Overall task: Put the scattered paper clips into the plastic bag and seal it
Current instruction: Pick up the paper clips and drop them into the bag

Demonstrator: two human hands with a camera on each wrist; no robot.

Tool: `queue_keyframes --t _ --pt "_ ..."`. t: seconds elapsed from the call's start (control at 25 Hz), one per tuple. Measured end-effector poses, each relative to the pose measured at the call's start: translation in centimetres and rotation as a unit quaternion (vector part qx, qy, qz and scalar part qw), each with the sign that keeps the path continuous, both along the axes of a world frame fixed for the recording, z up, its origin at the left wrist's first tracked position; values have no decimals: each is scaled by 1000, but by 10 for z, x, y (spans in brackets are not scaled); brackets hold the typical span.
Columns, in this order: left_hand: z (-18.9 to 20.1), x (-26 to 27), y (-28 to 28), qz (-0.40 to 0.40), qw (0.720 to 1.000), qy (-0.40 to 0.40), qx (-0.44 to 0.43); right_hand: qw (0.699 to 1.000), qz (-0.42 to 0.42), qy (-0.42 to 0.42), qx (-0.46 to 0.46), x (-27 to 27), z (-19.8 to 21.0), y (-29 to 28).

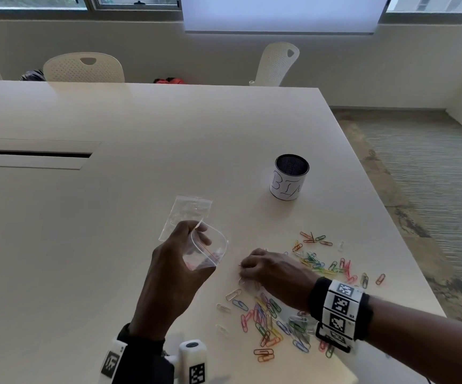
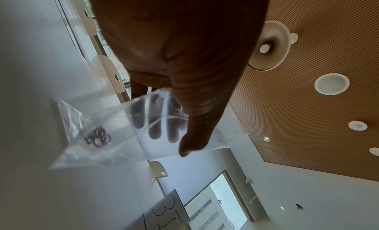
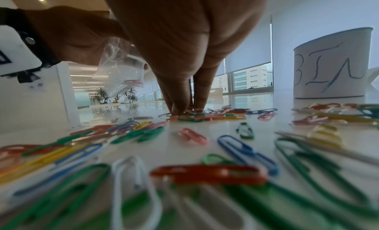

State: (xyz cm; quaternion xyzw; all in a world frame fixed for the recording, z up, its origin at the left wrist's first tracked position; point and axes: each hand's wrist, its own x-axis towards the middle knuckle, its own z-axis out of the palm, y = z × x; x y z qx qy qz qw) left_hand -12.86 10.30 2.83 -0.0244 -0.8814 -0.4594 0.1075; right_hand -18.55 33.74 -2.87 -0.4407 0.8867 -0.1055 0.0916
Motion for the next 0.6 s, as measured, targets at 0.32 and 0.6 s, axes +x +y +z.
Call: queue_keyframes --t 0.32,0.6 --pt "-6 6 4 1 1000 -15 -7 998 -45 47 1 -8 -5 -2" --pt "-17 12 11 7 999 -25 -25 874 -302 -184 -333 -9 59 14"
